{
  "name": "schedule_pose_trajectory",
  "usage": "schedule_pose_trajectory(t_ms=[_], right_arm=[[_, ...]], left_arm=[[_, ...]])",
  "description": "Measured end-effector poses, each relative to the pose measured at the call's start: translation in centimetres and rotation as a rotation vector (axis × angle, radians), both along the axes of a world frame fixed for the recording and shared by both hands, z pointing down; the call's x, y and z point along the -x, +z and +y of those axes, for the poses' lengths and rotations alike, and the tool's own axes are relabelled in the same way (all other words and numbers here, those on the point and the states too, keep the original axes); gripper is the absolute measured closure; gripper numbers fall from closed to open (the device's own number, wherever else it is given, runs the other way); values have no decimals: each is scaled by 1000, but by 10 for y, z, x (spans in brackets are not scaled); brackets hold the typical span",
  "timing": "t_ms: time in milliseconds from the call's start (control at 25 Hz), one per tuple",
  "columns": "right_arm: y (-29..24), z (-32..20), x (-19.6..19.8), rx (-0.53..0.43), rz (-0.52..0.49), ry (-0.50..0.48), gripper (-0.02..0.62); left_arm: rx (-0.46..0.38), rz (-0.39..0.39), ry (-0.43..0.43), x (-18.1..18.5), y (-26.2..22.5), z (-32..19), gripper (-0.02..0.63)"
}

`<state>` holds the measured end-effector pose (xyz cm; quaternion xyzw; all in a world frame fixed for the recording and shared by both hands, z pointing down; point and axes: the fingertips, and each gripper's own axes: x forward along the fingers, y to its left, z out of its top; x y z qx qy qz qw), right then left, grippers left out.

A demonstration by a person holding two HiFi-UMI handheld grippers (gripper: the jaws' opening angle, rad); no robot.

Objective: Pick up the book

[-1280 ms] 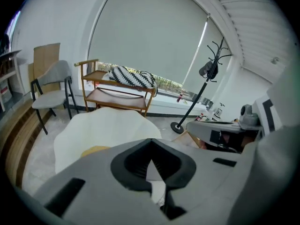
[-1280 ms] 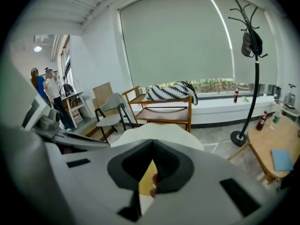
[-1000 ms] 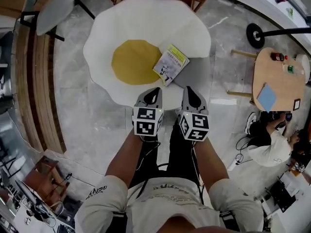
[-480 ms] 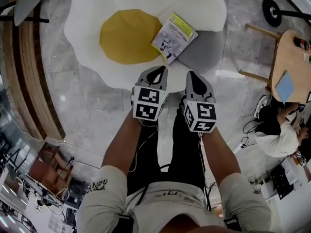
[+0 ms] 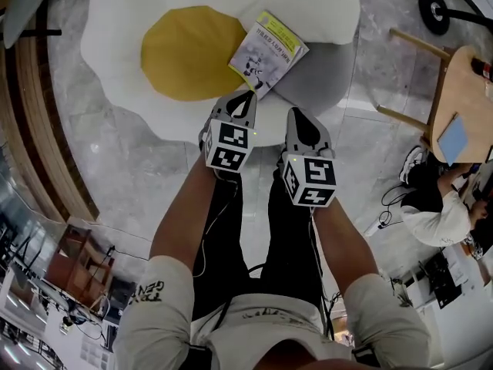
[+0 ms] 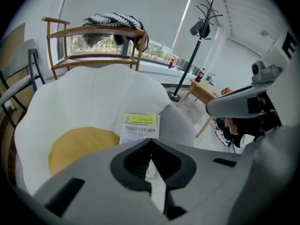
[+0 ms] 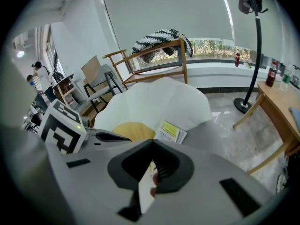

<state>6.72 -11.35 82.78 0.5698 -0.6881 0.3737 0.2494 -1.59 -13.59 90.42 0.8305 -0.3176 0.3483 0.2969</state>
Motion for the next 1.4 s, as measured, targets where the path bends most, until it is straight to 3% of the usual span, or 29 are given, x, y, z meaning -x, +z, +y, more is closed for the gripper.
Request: schedule_pose_trajectory(t_ms=[120,200,440,720,880,1160,1400], right_arm=[[5,-8,-4,6,-5,8,571],[9,-11,-8,13,-13,26,571],[18,-13,-6,21,-16,-19,571],[26,5,-7,51,-41,-17,571],[31,13,-13,74,-63,10,571],[46,14,-9,36,-16,-33,571],[64,17,-4,32,-2,-86,571]], left_arm=[[-20,35,15,-3,0,-21,593],[-11,67,48,-9,2,-34,337],[34,97,69,-14,40,-61,323],[87,31,161,-6,83,-80,301],[100,15,158,-6,101,-92,301],[116,-21,185,-11,147,-96,301],[175,17,152,-21,179,-112,287]])
